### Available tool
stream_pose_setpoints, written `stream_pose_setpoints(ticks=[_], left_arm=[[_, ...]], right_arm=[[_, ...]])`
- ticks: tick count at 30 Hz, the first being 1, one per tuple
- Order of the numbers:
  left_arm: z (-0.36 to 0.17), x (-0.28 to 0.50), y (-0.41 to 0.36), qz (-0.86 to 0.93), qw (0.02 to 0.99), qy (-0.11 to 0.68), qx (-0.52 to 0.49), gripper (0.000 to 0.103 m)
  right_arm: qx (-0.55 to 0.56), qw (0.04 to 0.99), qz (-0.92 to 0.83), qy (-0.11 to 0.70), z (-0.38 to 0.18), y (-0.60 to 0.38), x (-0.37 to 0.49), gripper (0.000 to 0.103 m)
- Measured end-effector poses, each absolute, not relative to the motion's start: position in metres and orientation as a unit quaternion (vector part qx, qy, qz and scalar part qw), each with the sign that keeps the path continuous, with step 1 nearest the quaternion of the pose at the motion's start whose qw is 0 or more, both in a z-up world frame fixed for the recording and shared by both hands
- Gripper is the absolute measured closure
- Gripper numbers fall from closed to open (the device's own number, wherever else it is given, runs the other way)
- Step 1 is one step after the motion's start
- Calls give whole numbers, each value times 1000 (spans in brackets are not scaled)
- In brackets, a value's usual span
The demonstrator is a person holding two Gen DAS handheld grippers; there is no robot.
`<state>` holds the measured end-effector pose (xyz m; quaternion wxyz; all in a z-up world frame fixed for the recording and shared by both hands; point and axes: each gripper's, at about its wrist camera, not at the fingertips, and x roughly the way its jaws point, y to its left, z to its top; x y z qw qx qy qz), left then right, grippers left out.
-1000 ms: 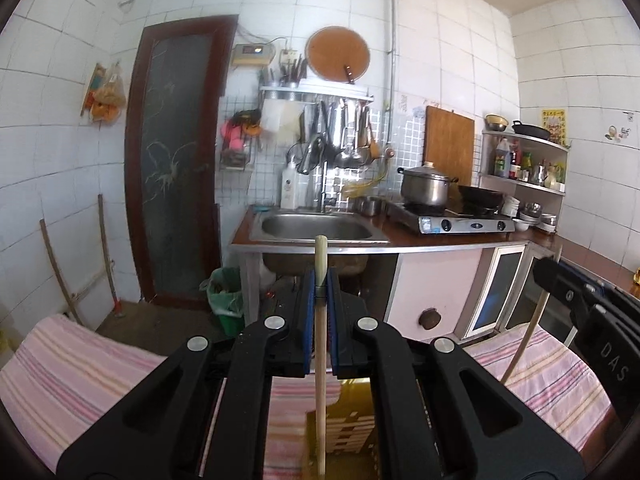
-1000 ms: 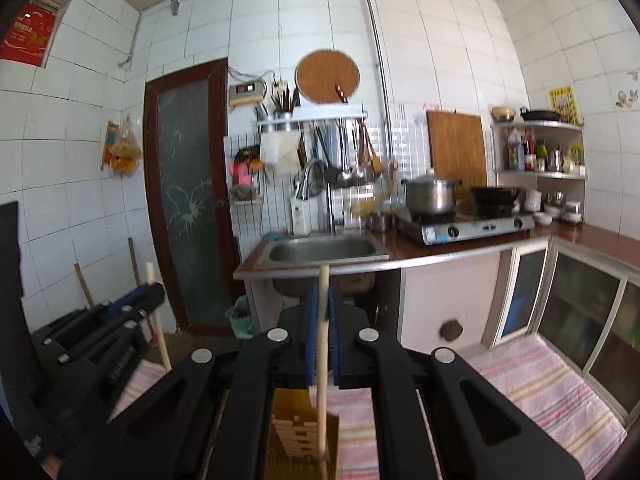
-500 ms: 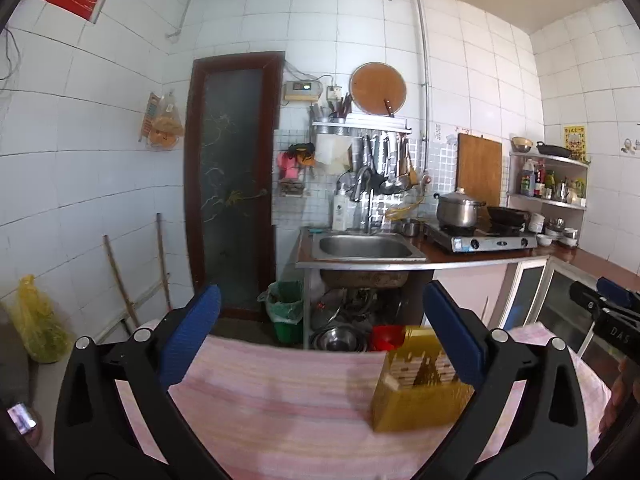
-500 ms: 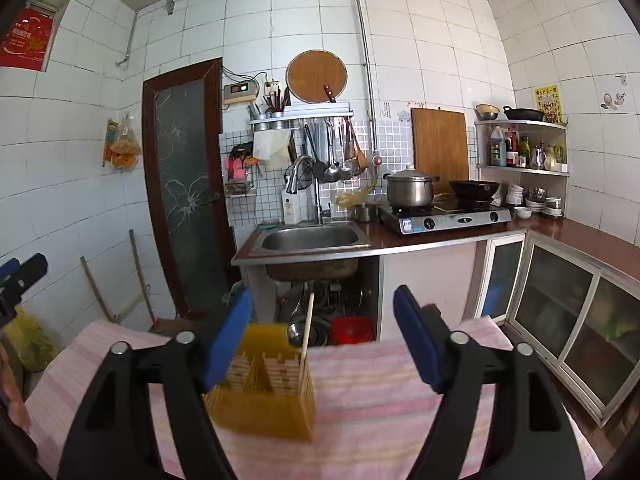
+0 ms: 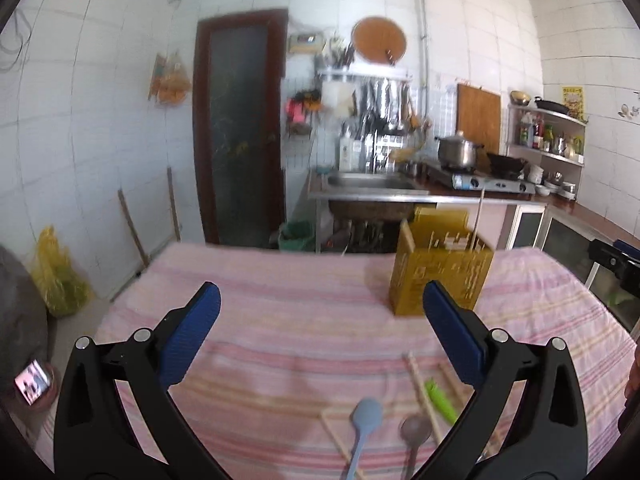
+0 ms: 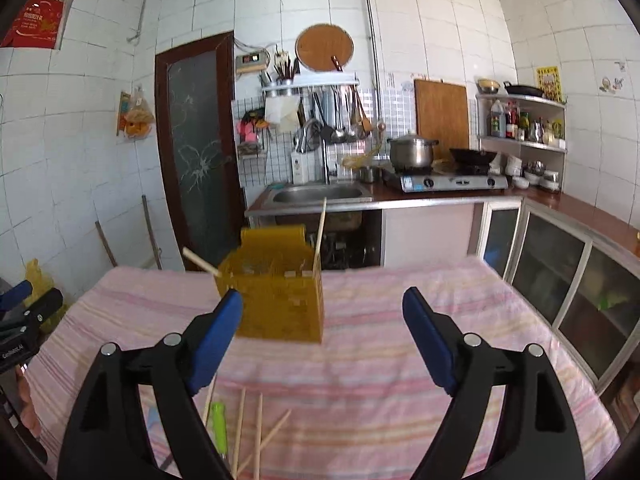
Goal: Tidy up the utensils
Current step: 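Move both tools back down toward the remaining chopsticks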
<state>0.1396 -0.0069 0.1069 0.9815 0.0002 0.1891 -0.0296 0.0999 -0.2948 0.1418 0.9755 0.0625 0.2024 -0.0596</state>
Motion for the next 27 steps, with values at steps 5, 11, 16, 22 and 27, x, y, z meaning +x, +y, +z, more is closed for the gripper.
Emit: stream_pose_setpoints(ticks=[5, 11, 16, 22, 27], left_arm=[[65, 150, 9, -11, 970, 244, 1, 5], [16, 173, 24, 6, 947, 321, -15, 5], [-10, 191, 19, 10, 930, 366, -14, 5], [-30, 200, 9, 4, 917, 398, -10, 6], [-34, 206, 5, -1, 912, 409, -18, 10]], right_arm=[[52, 966, -70, 242, 104, -287, 103, 22], [65, 950, -78, 295, 64, -282, 118, 22], [74, 935, -88, 335, 34, -278, 133, 22], [69, 929, -70, 356, 20, -264, 146, 22], [58, 925, -57, 371, 11, -256, 154, 23]])
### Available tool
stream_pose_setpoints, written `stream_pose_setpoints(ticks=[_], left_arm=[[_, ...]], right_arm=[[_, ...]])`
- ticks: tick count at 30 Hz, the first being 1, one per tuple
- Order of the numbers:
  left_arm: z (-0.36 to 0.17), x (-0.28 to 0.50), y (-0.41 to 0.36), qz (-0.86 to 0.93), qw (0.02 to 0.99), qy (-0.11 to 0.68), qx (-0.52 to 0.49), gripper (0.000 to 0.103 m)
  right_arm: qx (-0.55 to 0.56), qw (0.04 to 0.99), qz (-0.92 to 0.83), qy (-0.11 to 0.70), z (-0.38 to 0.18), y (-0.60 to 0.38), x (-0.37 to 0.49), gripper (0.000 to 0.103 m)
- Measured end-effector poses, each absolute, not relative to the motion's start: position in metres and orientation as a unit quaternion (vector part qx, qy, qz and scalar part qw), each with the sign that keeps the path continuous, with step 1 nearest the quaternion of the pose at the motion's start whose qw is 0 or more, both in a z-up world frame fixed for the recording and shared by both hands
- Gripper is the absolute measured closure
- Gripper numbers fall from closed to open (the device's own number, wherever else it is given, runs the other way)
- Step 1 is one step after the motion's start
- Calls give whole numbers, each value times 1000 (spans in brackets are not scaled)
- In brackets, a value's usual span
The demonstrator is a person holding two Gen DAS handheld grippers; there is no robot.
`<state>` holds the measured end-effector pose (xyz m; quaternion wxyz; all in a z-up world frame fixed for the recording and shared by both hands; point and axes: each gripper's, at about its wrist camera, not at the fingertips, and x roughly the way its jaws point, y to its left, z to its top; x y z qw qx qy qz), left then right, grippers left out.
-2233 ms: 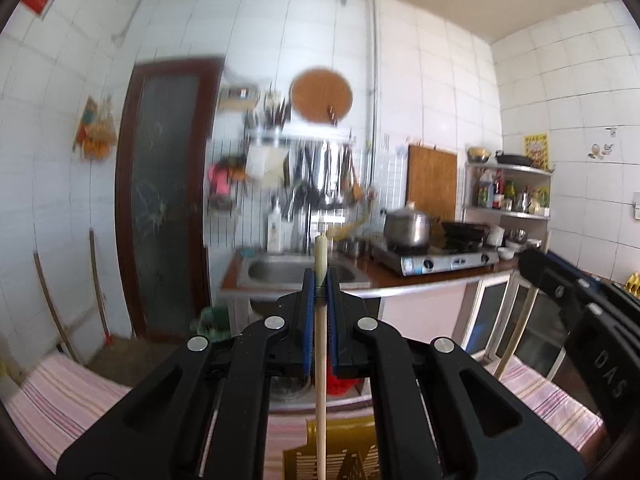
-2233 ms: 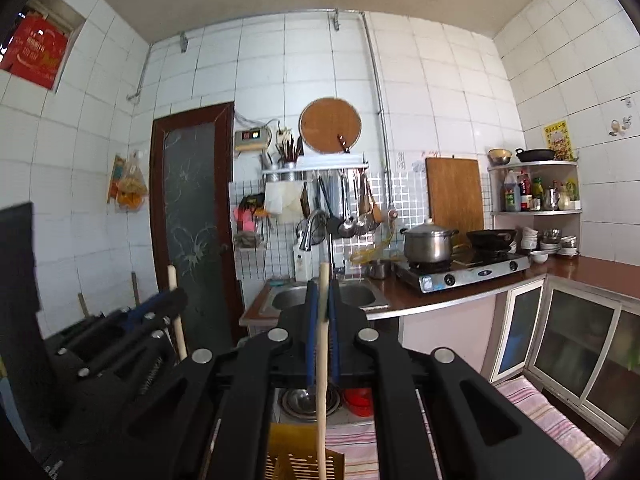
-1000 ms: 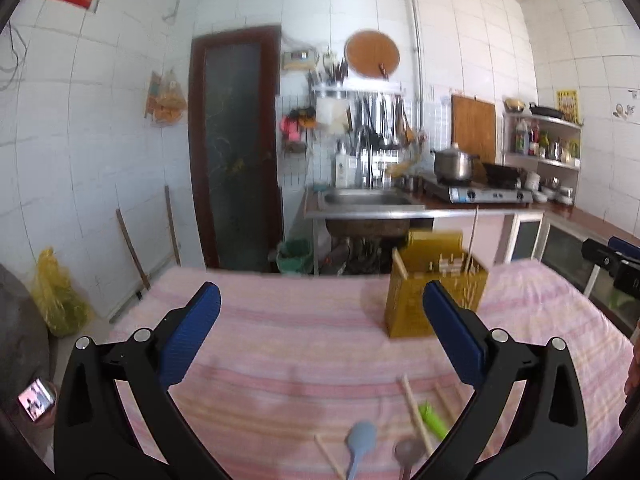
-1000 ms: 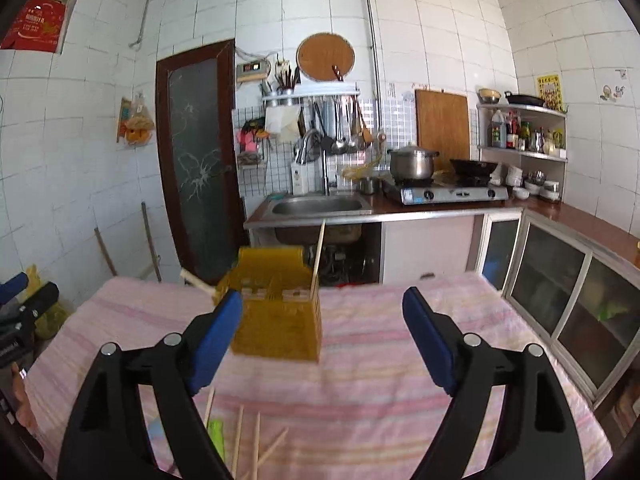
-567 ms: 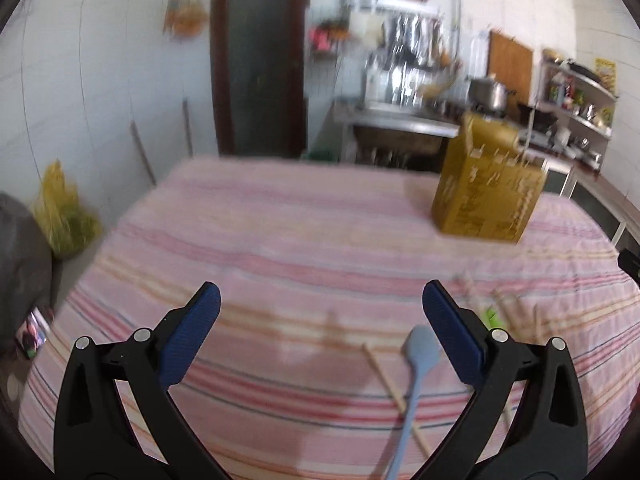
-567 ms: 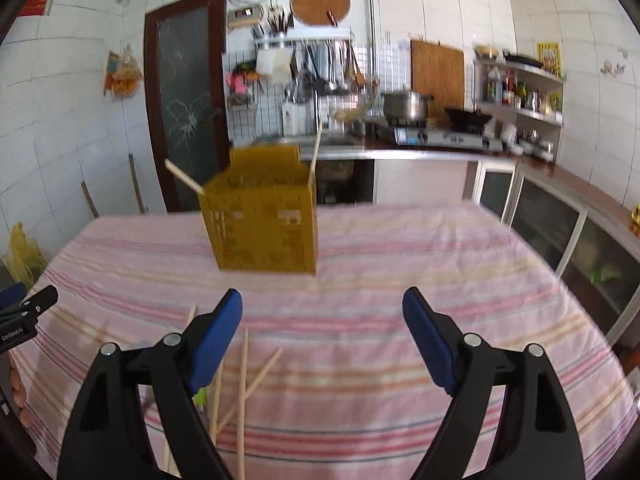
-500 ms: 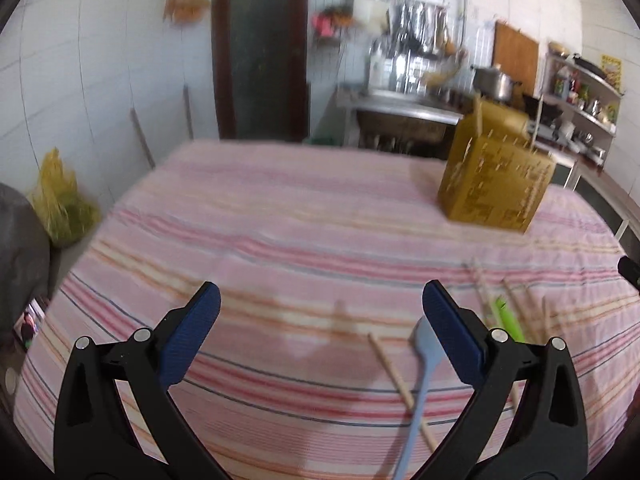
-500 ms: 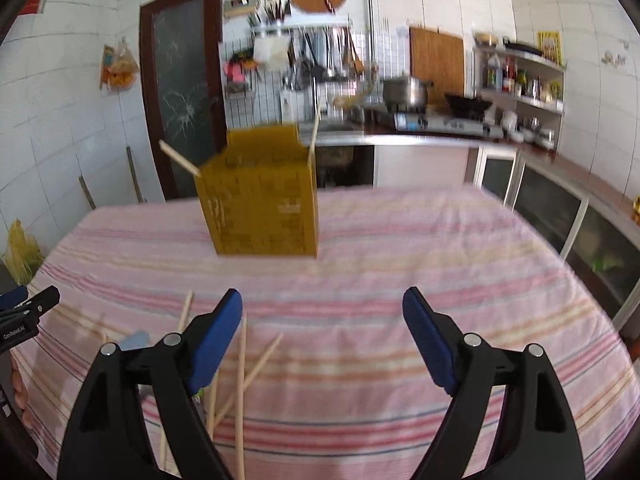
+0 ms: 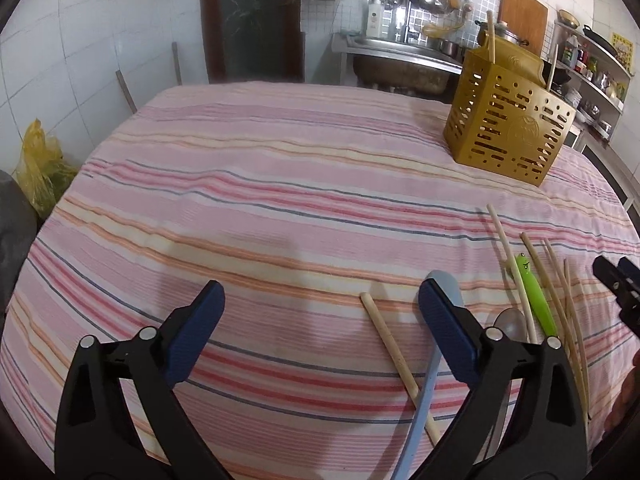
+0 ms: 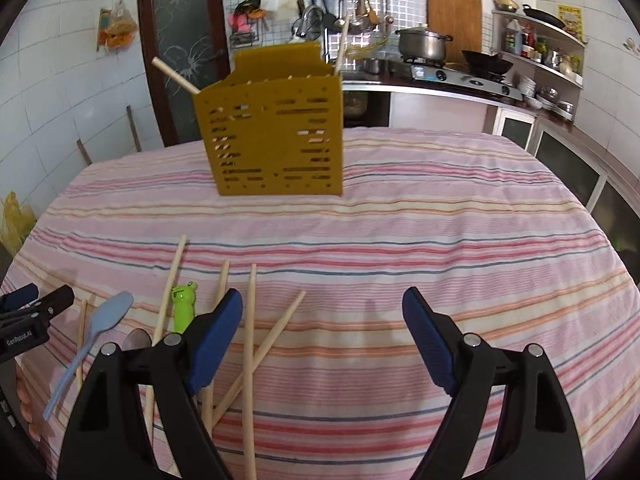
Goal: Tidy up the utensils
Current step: 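Move both tools back down toward the remaining chopsticks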
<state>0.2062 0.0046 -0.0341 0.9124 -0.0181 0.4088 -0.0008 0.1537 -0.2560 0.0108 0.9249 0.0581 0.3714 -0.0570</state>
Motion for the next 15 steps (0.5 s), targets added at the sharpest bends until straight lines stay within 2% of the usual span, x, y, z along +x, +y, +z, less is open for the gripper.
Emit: stream_pose_setpoints(ticks=[6, 11, 15], left_arm=[[-44, 208, -2, 0, 898, 439, -19, 24], [-48, 206, -11, 6, 894, 447, -14, 26], [-52, 205, -16, 13, 890, 456, -6, 28]], right_arm=[[47, 918, -43, 392, 3, -246, 161, 23], [19, 915, -36, 402, -1, -233, 170, 24], [20, 904, -27, 425, -9, -232, 177, 38]])
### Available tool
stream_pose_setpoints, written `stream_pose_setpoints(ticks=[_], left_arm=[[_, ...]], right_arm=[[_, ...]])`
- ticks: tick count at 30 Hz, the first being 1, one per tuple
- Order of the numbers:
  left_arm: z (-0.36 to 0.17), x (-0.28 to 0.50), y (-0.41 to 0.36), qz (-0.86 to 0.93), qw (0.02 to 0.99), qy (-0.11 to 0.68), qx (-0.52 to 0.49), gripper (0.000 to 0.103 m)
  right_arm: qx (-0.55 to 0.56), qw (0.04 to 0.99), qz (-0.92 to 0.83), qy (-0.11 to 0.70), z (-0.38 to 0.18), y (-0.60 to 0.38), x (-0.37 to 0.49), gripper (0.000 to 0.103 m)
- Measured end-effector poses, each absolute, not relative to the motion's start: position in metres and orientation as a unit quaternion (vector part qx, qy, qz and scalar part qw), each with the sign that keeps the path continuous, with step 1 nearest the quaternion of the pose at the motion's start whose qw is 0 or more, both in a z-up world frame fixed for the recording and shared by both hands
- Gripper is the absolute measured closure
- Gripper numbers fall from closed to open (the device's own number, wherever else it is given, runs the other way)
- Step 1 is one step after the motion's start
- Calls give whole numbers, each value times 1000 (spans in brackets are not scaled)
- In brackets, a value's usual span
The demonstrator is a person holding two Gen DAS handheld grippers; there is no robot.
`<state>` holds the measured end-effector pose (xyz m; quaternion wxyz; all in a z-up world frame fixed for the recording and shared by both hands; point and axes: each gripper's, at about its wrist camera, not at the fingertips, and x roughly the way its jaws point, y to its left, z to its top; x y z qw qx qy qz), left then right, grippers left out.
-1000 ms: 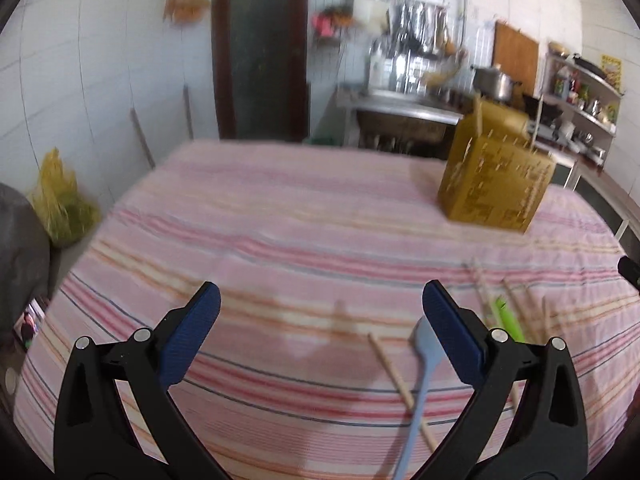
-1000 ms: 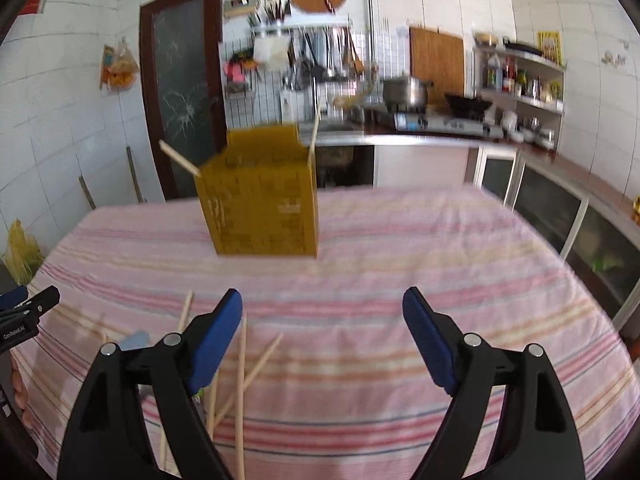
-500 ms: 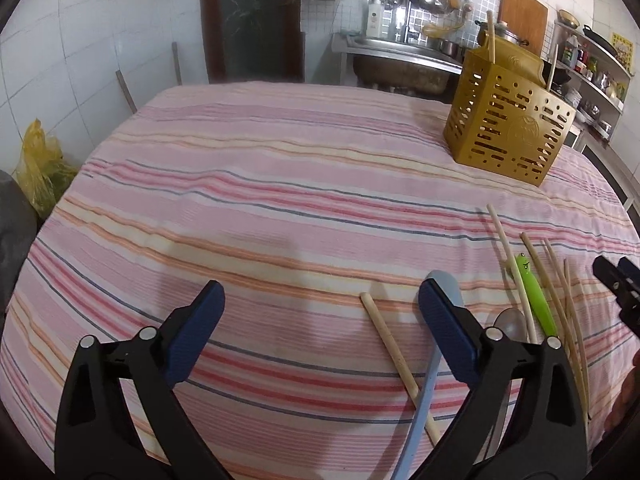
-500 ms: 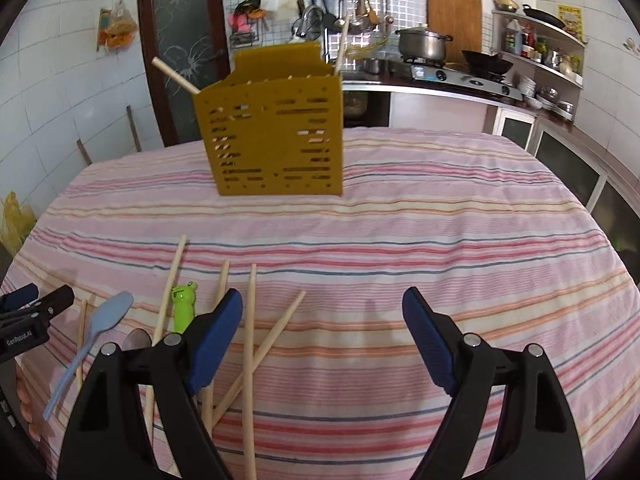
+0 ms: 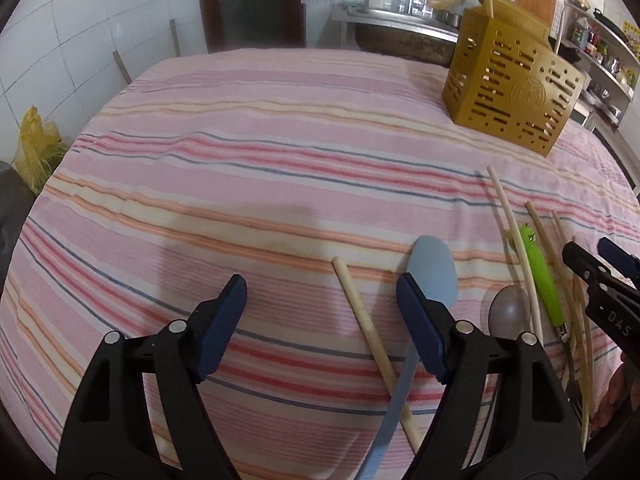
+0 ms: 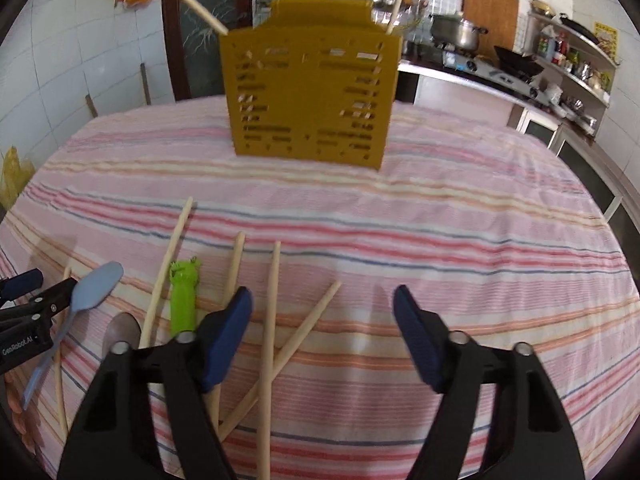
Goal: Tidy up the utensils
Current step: 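Move both tools back down toward the remaining chopsticks, then close the left tool on a chopstick while the right tool grasps another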
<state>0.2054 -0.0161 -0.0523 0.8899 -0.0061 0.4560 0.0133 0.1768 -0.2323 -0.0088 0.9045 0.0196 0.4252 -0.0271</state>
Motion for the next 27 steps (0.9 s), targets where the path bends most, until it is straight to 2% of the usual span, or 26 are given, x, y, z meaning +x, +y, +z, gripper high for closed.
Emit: stream_pose_setpoints(ticks=[3, 5, 15, 16, 18, 27], left_arm=[[-54, 205, -18, 21, 889, 457, -7, 29], [-54, 205, -16, 21, 888, 459, -16, 34], [-52, 209, -24, 0, 887, 462, -13, 80], [-52, 211, -24, -1, 886, 463, -16, 86], [-52, 215, -24, -1, 886, 463, -17, 92], [-46, 219, -26, -11, 893, 449, -18, 94]], right_arm=[[26, 902, -24, 430, -9, -233, 181, 45], [26, 900, -21, 435, -11, -232, 185, 52], [25, 899, -14, 438, -13, -228, 189, 88], [29, 899, -14, 437, -12, -230, 188, 89], [39, 901, -15, 433, -11, -233, 186, 90], [57, 919, -30, 390, 12, -246, 169, 91]])
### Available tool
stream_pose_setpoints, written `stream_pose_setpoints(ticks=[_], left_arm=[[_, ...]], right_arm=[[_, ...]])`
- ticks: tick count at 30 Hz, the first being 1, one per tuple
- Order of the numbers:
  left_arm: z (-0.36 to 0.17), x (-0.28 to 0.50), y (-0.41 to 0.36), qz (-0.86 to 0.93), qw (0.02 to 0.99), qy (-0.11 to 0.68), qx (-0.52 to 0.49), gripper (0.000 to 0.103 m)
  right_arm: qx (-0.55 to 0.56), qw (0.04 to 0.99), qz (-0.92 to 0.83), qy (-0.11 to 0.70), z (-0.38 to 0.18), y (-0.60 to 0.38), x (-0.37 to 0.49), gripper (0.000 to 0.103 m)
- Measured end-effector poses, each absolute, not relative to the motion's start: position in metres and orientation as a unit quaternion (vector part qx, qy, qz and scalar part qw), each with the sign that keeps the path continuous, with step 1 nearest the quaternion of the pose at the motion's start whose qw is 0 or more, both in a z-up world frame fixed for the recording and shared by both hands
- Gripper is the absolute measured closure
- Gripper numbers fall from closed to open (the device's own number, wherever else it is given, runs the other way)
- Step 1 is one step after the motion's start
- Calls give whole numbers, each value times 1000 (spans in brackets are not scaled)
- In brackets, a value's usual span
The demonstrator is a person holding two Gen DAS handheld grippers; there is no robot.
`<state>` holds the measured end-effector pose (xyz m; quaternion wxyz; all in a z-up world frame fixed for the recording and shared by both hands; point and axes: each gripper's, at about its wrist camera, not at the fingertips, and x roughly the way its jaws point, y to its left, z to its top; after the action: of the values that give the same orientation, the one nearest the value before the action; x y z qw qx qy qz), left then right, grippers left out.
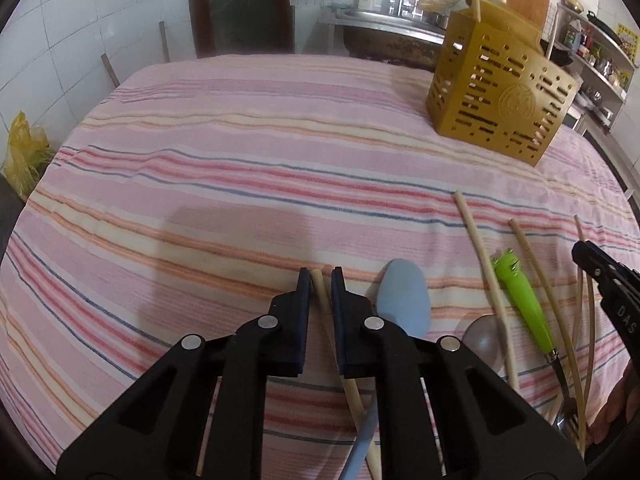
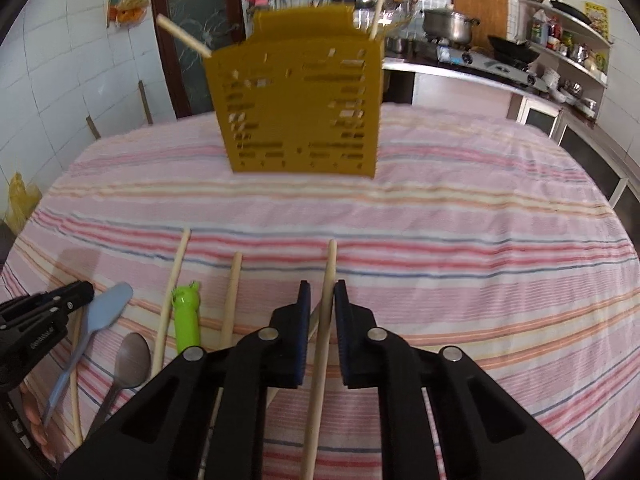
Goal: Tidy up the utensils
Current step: 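Close the left tool on a chopstick while the right tool grasps another, then lift both held chopsticks and carry them above the yellow holder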
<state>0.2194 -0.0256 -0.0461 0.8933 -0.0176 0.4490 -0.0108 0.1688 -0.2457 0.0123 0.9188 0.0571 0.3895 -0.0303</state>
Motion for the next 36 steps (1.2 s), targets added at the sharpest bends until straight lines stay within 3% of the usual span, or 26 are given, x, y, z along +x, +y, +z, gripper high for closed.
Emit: stream_pose_setpoints(ticks=[20, 36], left_arm=[[61, 156, -43, -73, 964, 257, 12, 98], [80, 146, -34, -111, 973, 202, 6, 98]], right_arm=[[71, 965, -74, 240, 83, -279, 109, 97], [88, 978, -68, 176, 108, -290, 81, 97]])
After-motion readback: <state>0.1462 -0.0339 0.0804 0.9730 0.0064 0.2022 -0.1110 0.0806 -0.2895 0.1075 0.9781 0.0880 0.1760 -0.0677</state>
